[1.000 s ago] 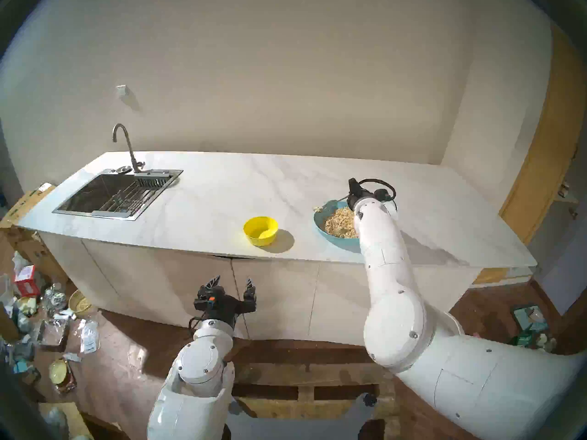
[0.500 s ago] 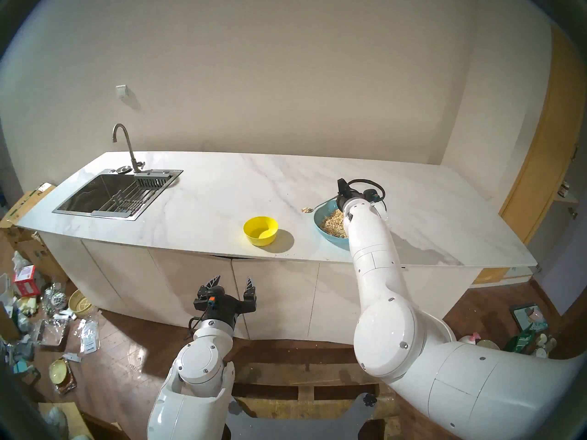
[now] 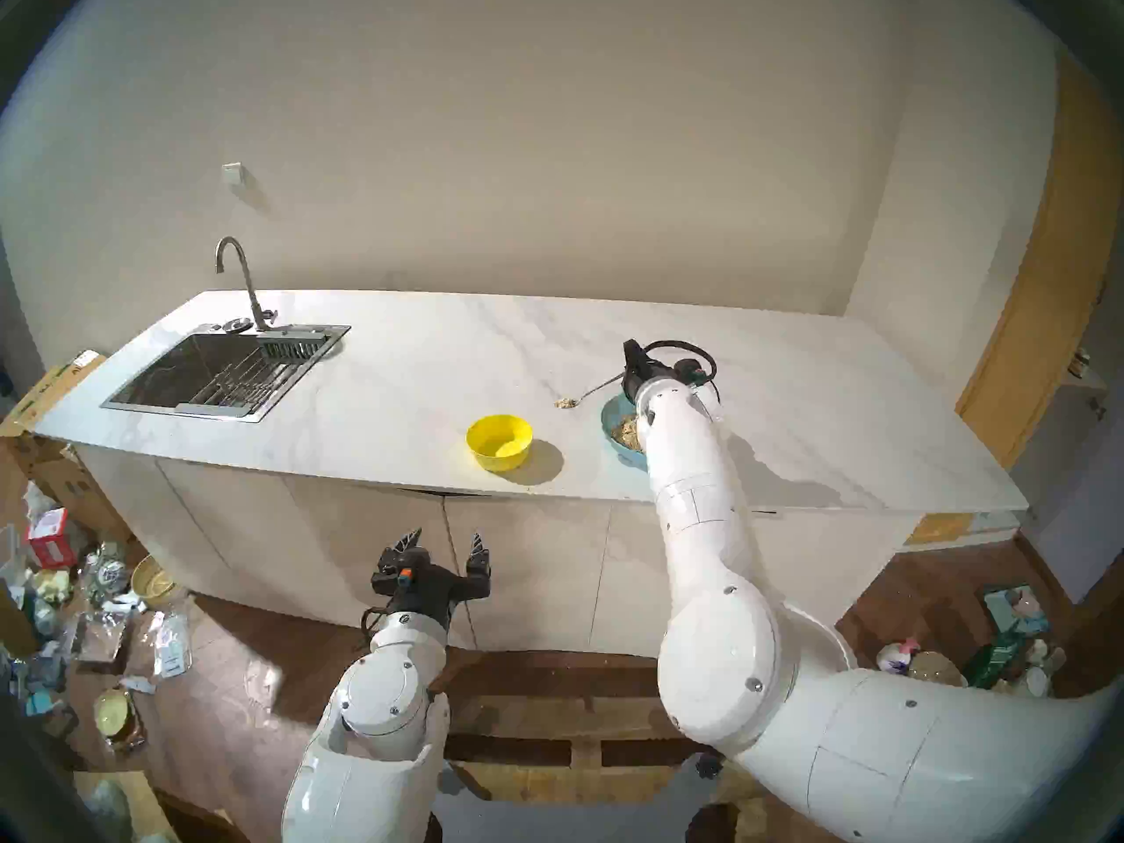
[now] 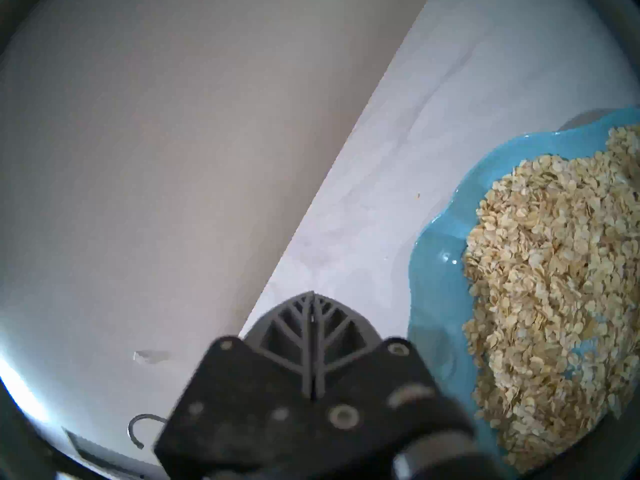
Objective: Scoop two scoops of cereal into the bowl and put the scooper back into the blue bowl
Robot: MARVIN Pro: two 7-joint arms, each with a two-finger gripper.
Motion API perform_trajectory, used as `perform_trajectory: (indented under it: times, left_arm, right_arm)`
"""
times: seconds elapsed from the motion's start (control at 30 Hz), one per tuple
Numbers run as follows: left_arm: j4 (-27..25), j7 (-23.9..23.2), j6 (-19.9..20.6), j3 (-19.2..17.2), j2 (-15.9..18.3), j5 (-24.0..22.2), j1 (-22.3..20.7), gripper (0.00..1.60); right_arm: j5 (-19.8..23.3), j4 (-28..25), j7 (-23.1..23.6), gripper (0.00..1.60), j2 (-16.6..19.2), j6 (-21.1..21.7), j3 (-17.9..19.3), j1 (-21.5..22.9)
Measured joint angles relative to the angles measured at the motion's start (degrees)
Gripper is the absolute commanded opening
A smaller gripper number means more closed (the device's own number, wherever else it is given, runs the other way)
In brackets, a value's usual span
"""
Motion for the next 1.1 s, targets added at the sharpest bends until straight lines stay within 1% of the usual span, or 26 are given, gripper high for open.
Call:
perform_trajectory:
  times: [0.4,0.57,0.67,0.9,1.1]
  left_arm:
    - [0.0,0.0,0.0,0.0,0.0,0.0,0.0,1.6]
    - [0.0,0.0,0.0,0.0,0.0,0.0,0.0,1.6]
    - [0.0,0.0,0.0,0.0,0.0,0.0,0.0,1.6]
    - [0.0,0.0,0.0,0.0,0.0,0.0,0.0,1.6]
    - [0.0,0.0,0.0,0.0,0.0,0.0,0.0,1.6]
  right_arm:
    - [-0.4,0.6,0.0,0.0,-1.2,0.4,-2.0,-0.7]
    - [-1.1,2.7,0.0,0.0,-1.7,0.3,-3.2,-0.2]
    - [-1.4,5.1,0.1,0.0,-1.7,0.0,-3.7,0.4]
    - [-1.8,9.5,0.3,0.0,-1.6,-1.0,-4.2,1.9]
    - [-1.9,12.1,0.6,0.0,-1.4,-1.8,-4.4,3.6]
